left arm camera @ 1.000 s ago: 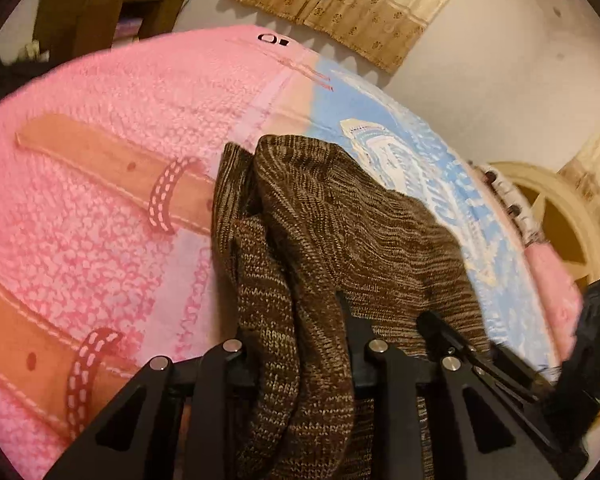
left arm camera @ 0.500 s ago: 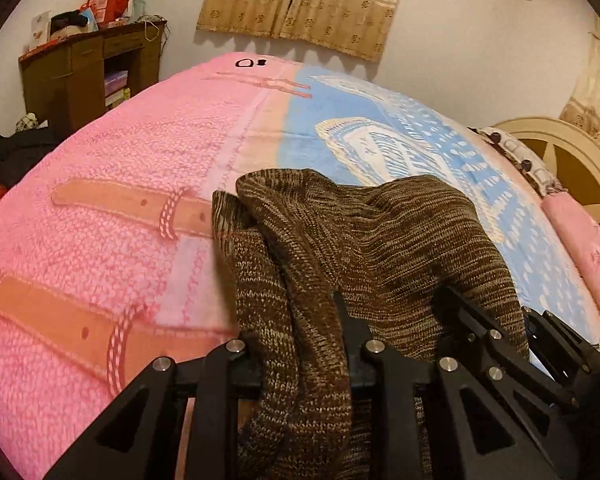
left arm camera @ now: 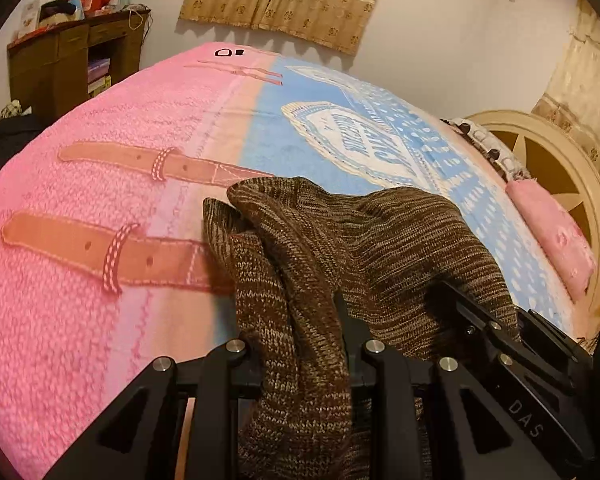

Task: Fold small clothes
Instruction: 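Lift the folded sweater with both tools and carry it across the bed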

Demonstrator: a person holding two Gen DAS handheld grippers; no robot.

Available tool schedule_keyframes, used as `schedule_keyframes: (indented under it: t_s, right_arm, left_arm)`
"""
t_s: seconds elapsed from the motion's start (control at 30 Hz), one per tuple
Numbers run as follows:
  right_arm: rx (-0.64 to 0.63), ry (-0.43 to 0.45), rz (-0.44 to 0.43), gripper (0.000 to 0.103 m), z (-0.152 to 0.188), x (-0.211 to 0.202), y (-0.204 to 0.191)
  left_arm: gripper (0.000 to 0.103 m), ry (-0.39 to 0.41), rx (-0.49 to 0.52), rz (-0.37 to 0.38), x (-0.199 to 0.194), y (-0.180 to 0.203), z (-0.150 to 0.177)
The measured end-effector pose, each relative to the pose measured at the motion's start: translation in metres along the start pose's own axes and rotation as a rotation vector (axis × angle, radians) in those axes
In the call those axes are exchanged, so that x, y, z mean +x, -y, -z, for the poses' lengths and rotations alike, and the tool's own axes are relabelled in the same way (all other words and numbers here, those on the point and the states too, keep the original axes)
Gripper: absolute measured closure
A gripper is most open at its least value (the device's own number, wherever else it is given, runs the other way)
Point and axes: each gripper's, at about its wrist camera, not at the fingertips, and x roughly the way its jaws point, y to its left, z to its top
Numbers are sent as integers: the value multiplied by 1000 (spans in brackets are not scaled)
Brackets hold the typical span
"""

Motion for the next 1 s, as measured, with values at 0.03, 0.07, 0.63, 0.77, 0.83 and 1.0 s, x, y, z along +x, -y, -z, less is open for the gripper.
schedule_keyframes:
  t_s: [0.03,0.07,0.63,0.77,0.83,1.0]
  right_arm:
    - [-7,9,0,71,0,-4,-2]
    - [-12,20,-1,71,-1,-10,-4]
    - [-93,51,-10,71,0,-28,-37]
    - [-122,59,-32,71,-5,-27,-51]
    - [-147,72,-54,71,-12,-26,-63]
    - [-207,123,-120,71,-44,-15,-97]
  left_arm:
    - [79,6,2,4,-4,1,1]
    - [79,16,10,4,-8,3,0]
    - [79,67,-3,29,-38,-14,5]
    - [79,89,-15,16,-49,-28,-2]
    - [79,103,-29,6,-55,-40,-12]
    - [79,179,-24,-70,-78,-68,-52]
